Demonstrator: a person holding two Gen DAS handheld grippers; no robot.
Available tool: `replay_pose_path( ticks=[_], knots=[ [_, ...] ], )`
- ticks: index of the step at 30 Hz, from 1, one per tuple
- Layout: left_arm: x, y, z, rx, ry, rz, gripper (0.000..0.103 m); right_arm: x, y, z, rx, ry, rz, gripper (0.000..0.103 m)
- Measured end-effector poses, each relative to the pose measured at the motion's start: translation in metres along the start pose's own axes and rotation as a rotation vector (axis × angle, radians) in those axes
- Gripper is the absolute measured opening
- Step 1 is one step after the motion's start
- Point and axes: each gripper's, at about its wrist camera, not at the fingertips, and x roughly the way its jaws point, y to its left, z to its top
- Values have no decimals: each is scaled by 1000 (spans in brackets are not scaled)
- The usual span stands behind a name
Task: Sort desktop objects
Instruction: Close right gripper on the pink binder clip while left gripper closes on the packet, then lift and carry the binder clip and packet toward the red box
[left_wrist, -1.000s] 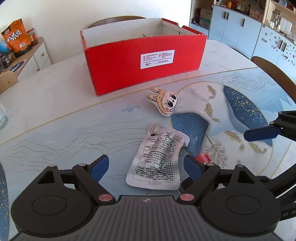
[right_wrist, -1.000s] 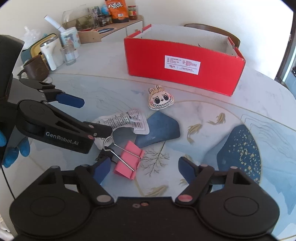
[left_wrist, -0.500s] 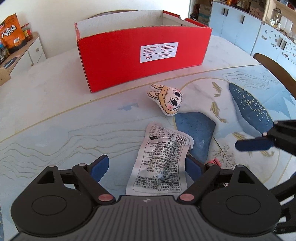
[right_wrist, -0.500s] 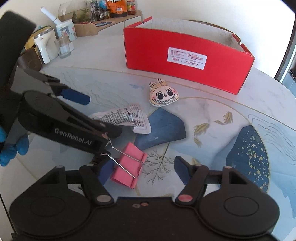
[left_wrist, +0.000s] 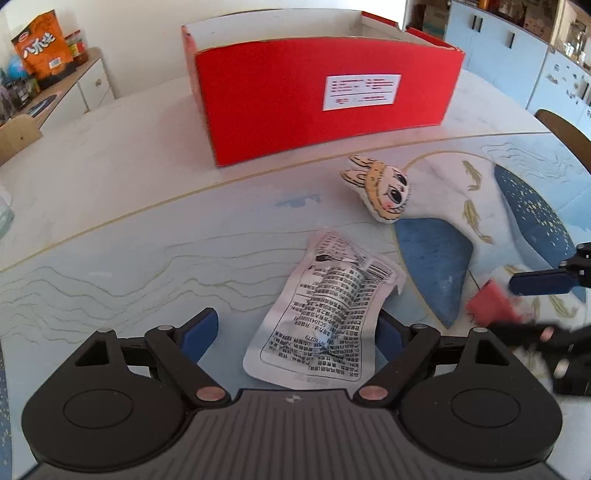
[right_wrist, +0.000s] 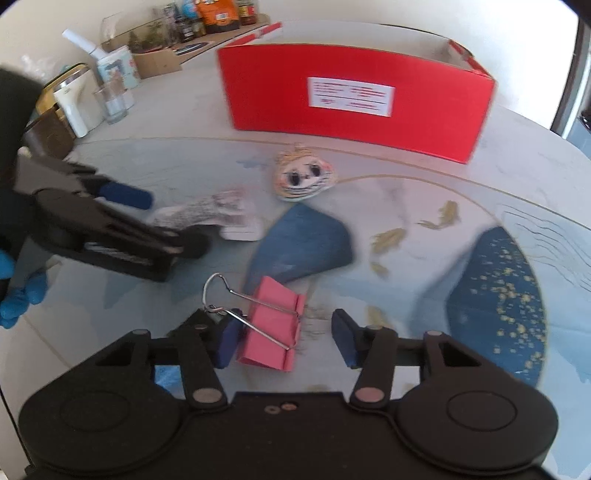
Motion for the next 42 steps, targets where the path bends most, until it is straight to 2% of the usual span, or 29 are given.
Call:
replay_pose_path(
  ticks=[1, 2, 5, 14, 18, 20, 22, 31, 42],
  knots=[
    [0, 1, 0, 0, 0, 1, 88, -1, -5, 0, 6, 0, -8, 41],
    [0, 2, -1, 1, -1, 0, 88, -2, -9, -1, 7, 0, -17, 38],
    [0, 2, -1, 4, -3, 0, 88, -5, -21, -2, 11, 3, -51, 38],
    [4, -3, 4, 27, -12, -8, 88, -2, -25, 1, 14, 4, -67, 48],
    [3, -6, 5, 29, -25, -18, 77, 2, -21, 4, -1, -2, -77, 48],
    [2, -8, 5, 38, -31, -24, 65, 2, -21, 3, -5, -2, -79, 45],
    [0, -11, 6, 48, -34, -28, 58, 1, -22, 2, -8, -3, -82, 37],
    [-4, -11, 8, -11, -18, -35, 54, -5, -33, 2, 54, 13, -61, 33],
    [-34, -21, 8, -86, -54, -74, 53, -41, -54, -1, 130, -38, -14, 33]
  ],
)
